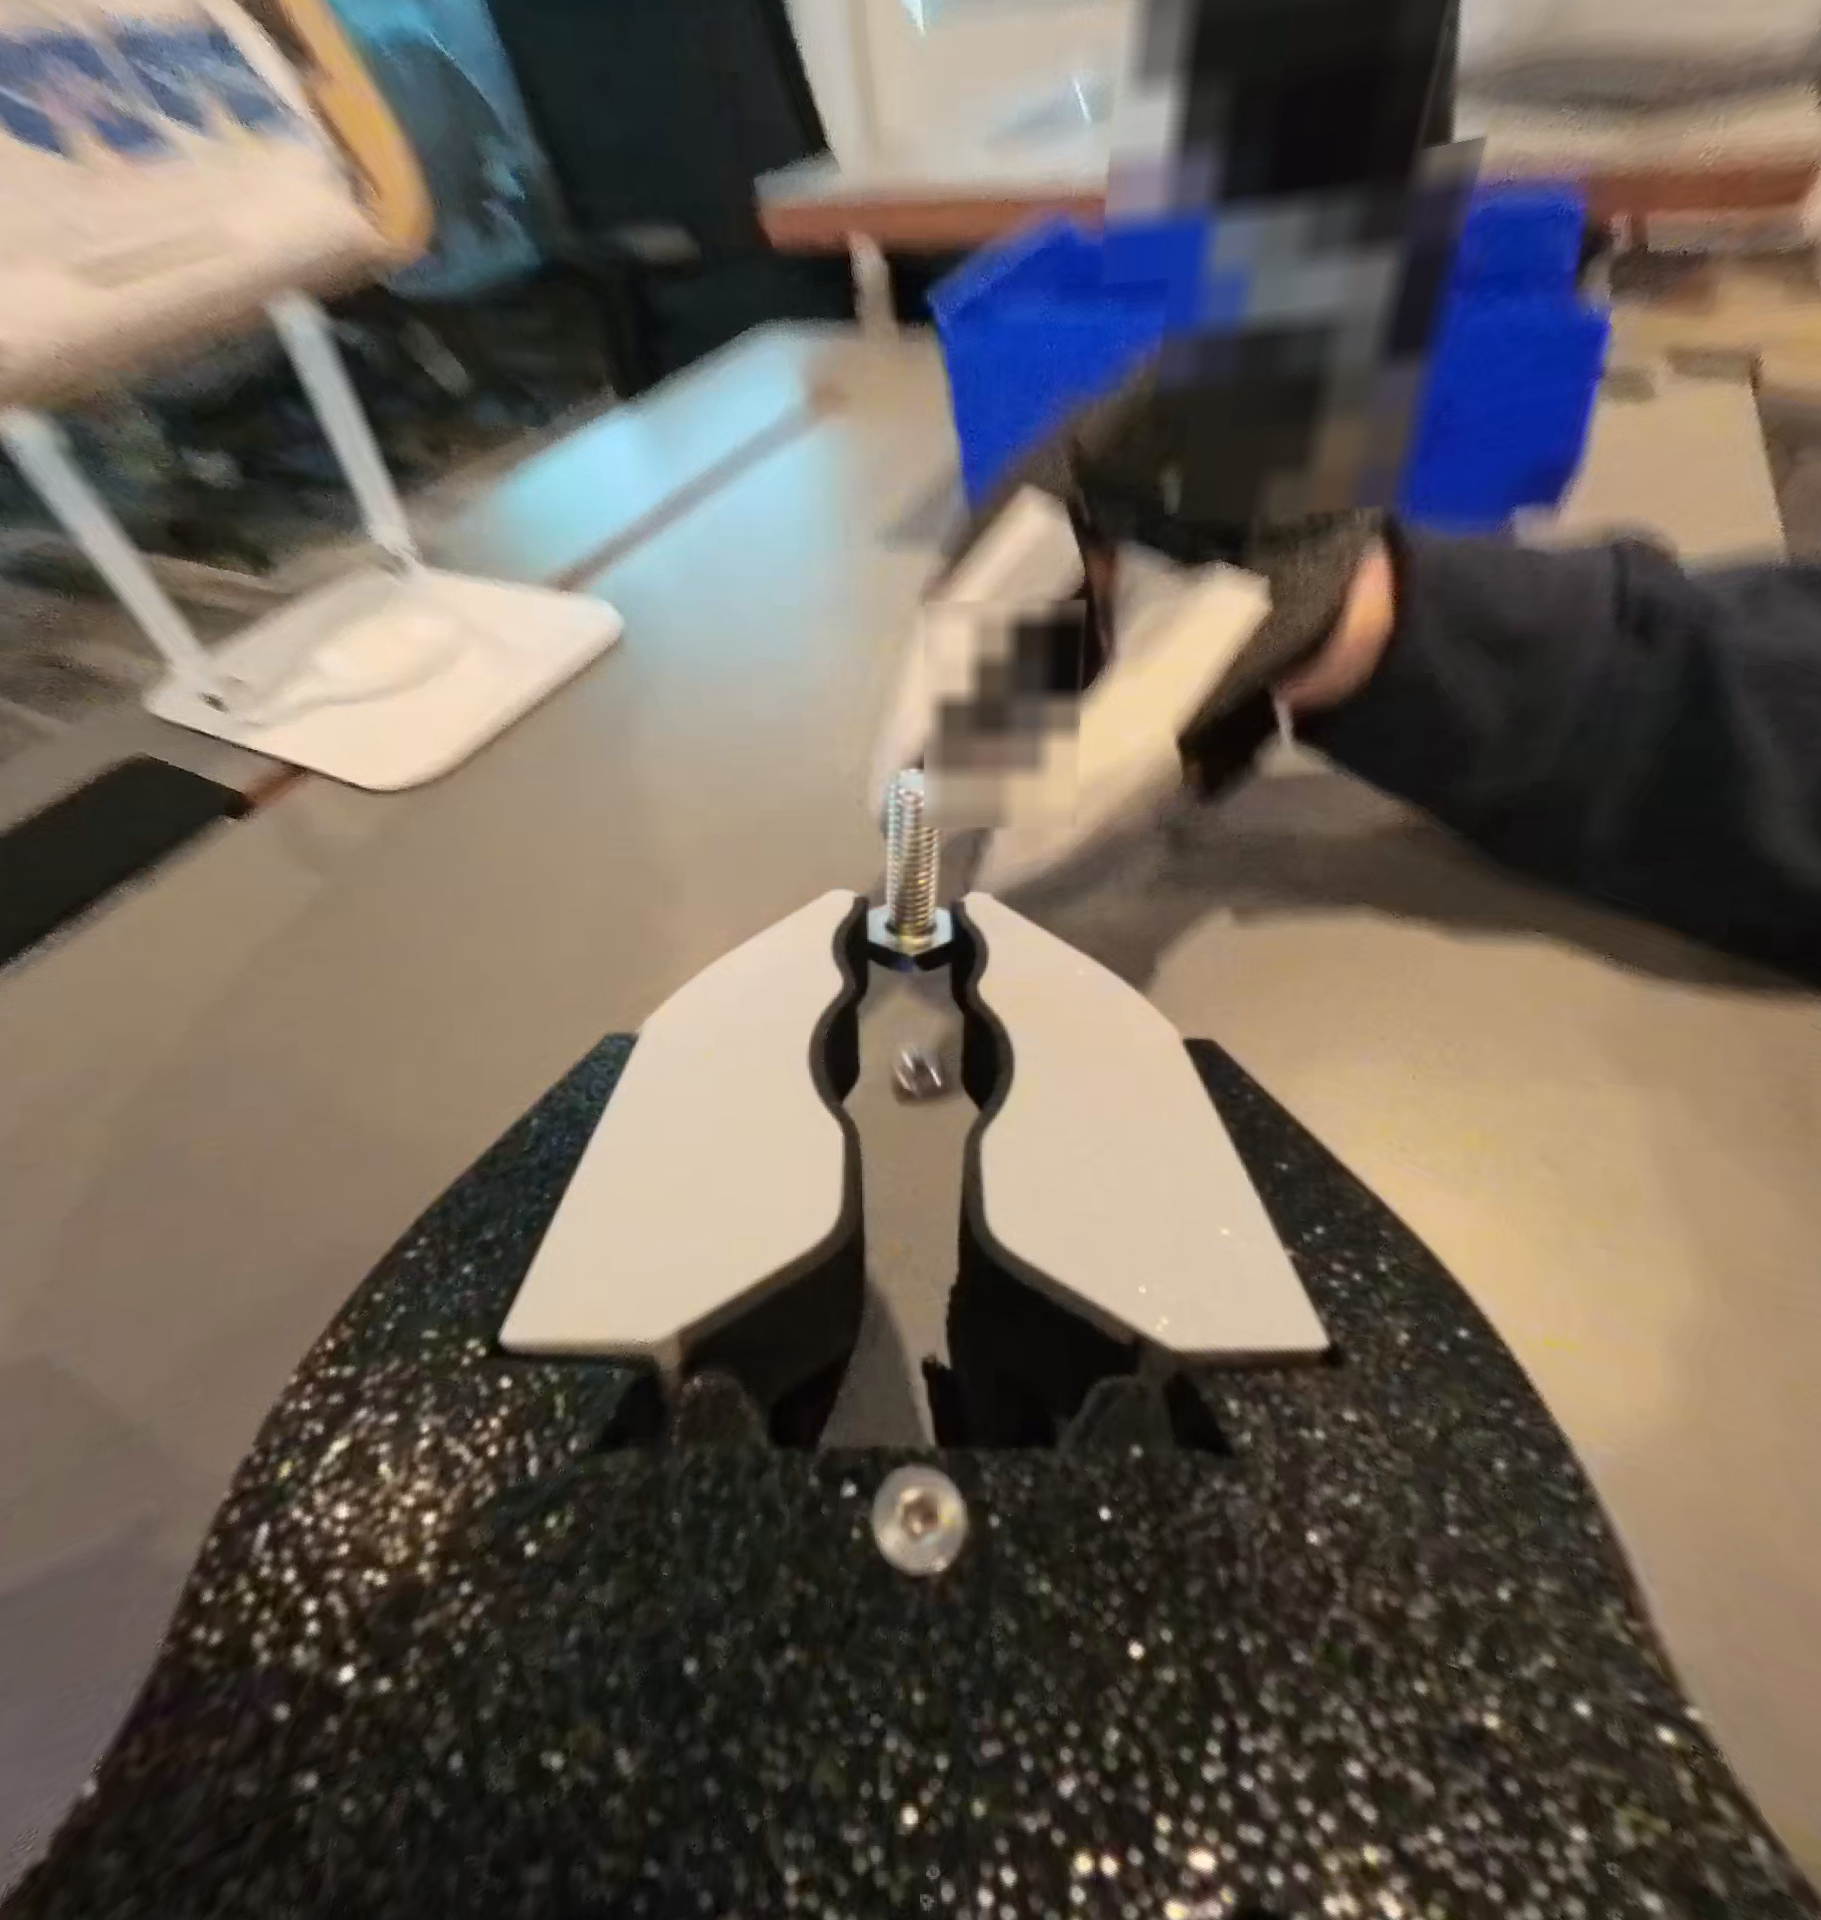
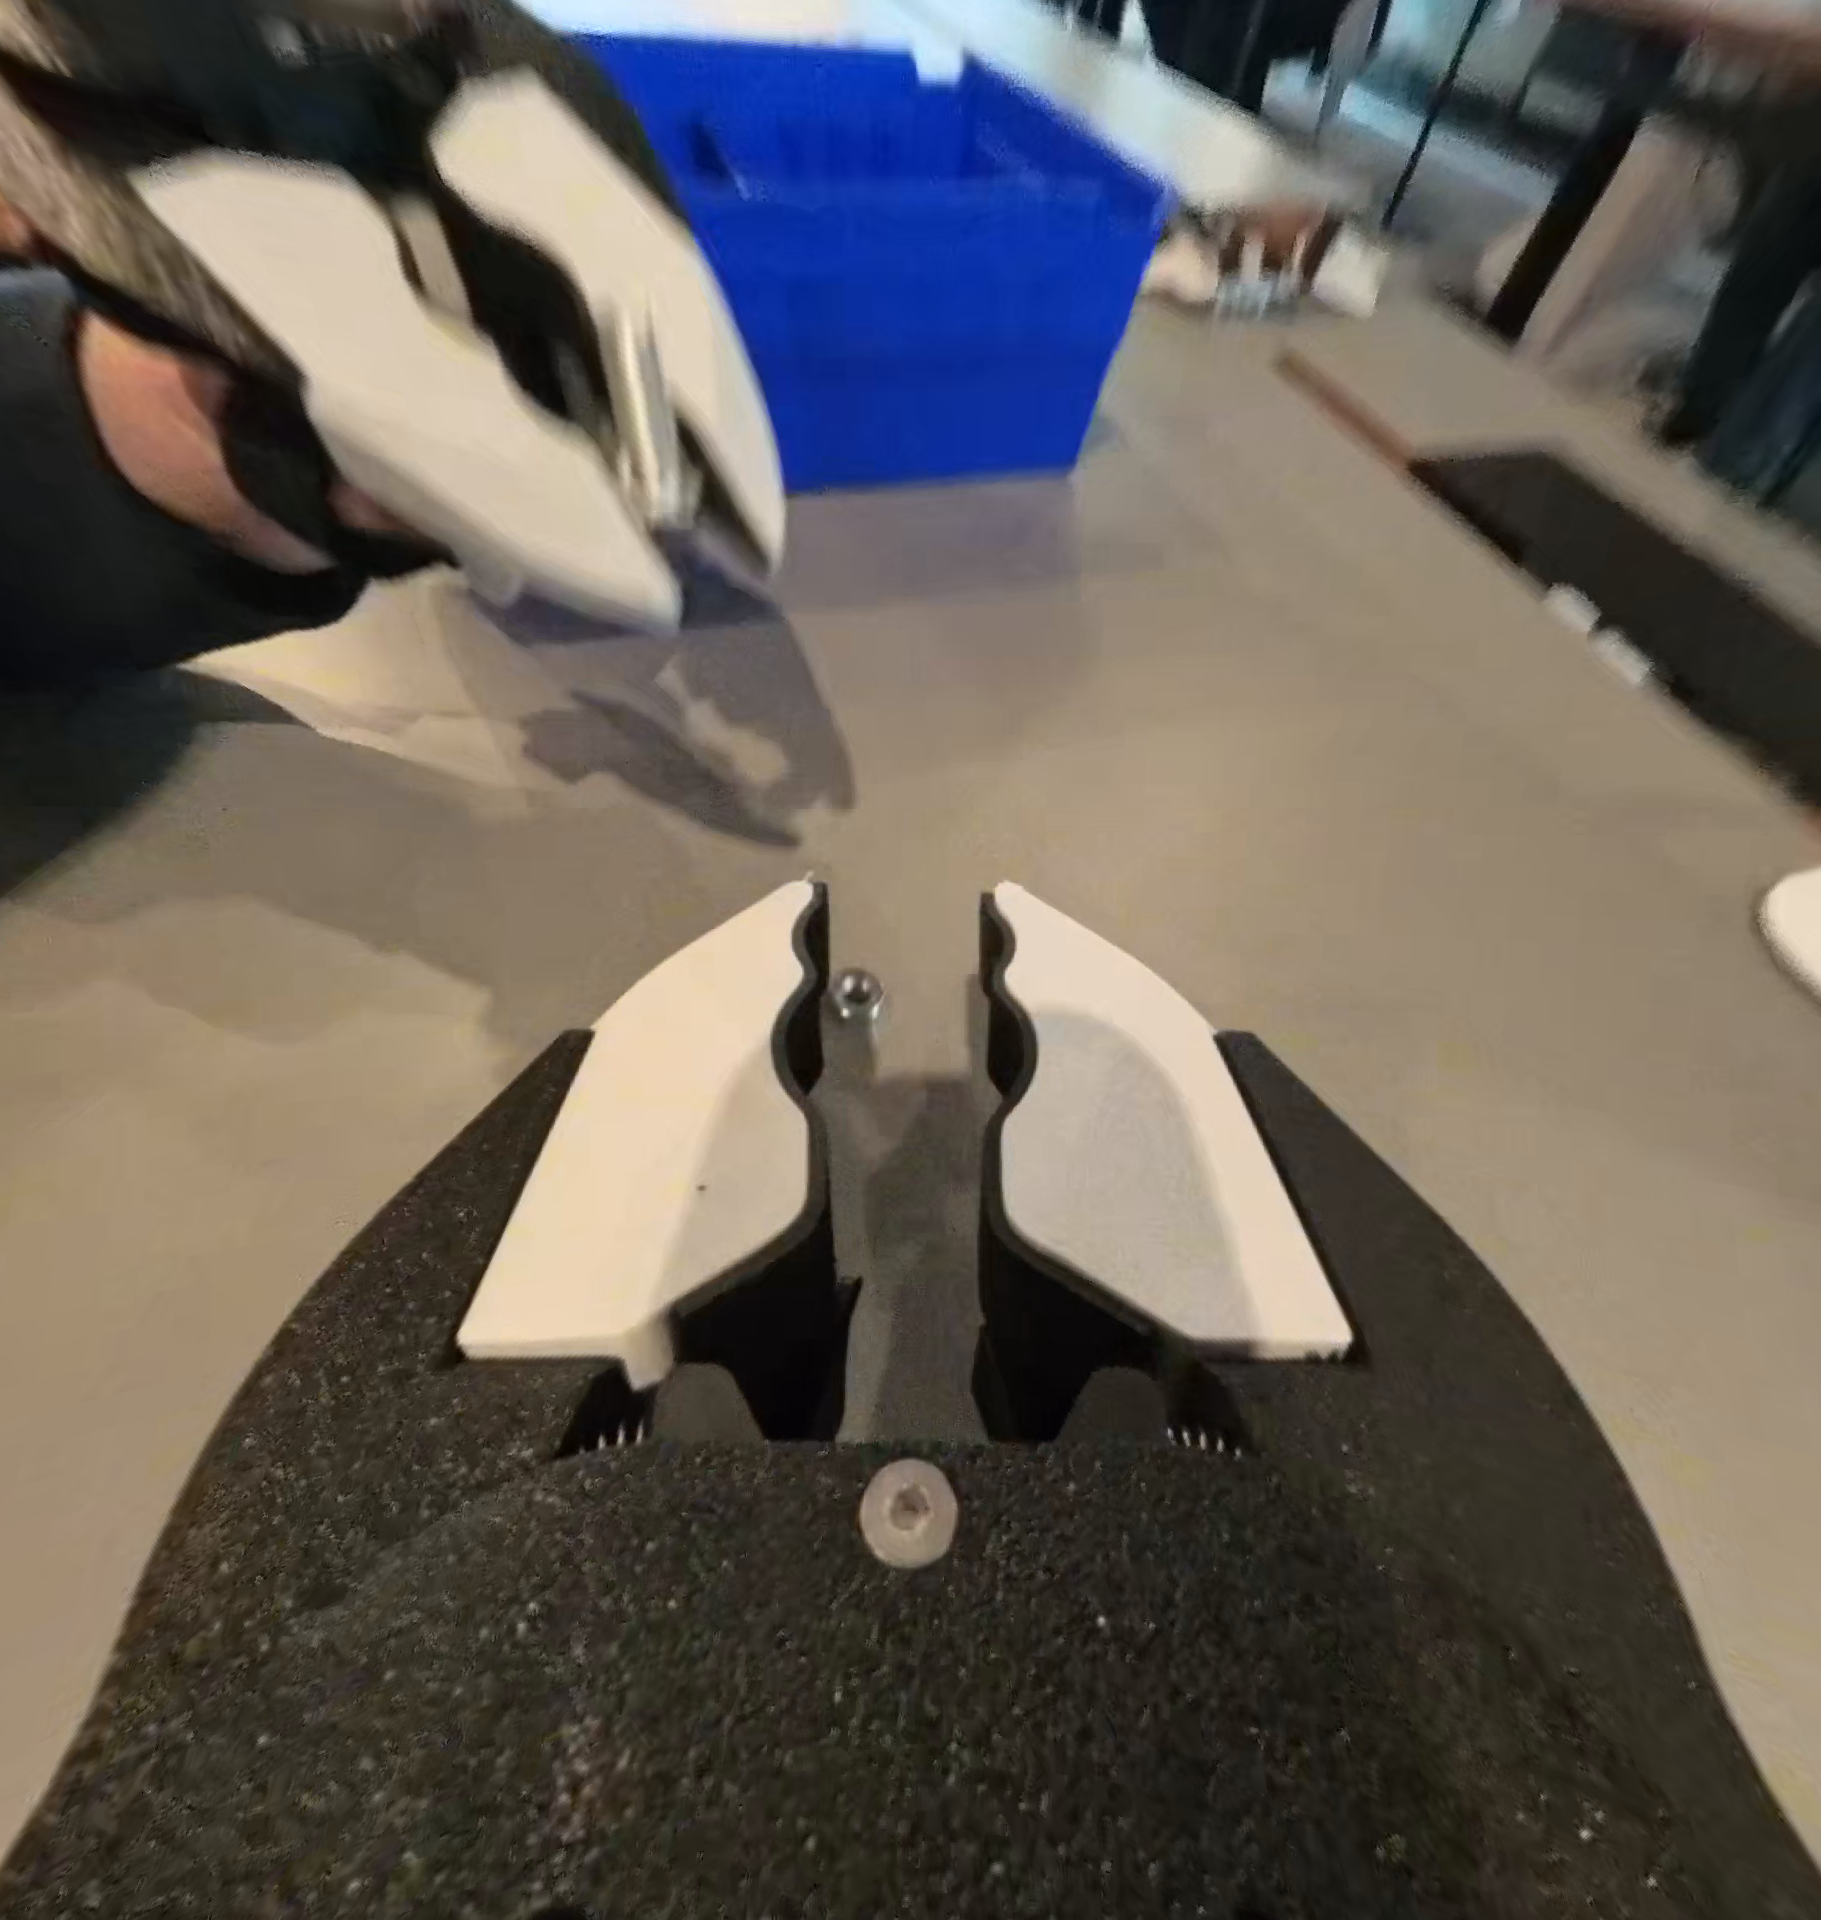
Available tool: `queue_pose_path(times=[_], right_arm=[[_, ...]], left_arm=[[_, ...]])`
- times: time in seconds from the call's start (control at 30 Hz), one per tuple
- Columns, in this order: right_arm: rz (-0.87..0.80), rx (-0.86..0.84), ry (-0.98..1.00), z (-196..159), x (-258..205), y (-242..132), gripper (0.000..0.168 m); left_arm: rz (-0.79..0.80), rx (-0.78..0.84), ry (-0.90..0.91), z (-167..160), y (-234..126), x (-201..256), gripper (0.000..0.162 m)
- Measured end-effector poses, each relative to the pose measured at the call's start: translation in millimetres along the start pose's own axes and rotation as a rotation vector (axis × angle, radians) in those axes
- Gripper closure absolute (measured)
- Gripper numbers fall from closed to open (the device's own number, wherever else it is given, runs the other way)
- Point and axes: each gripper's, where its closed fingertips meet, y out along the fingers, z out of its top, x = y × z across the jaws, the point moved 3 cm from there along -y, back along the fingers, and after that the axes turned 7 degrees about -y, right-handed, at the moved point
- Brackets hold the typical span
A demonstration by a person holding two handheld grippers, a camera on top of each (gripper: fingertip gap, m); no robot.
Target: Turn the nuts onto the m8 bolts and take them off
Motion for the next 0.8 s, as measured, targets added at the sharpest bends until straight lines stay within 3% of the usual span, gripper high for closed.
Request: queue_pose_path(times=[0.17,0.3,0.6,0.8], right_arm=[[-0.007,-0.282,0.034,-33,-5,25,0.152],[0.023,-0.326,0.077,-40,-11,36,0.147],[0.024,-0.345,0.066,-41,-17,47,0.143],[-0.013,-0.341,0.021,-35,-13,40,0.152]], left_arm=[[0.154,0.255,-0.090,26,6,-41,0.148],[0.216,0.334,-0.125,20,13,-61,0.147],[0.135,0.332,-0.159,6,9,-61,0.147],[0.004,0.276,-0.117,1,22,-44,0.147]])
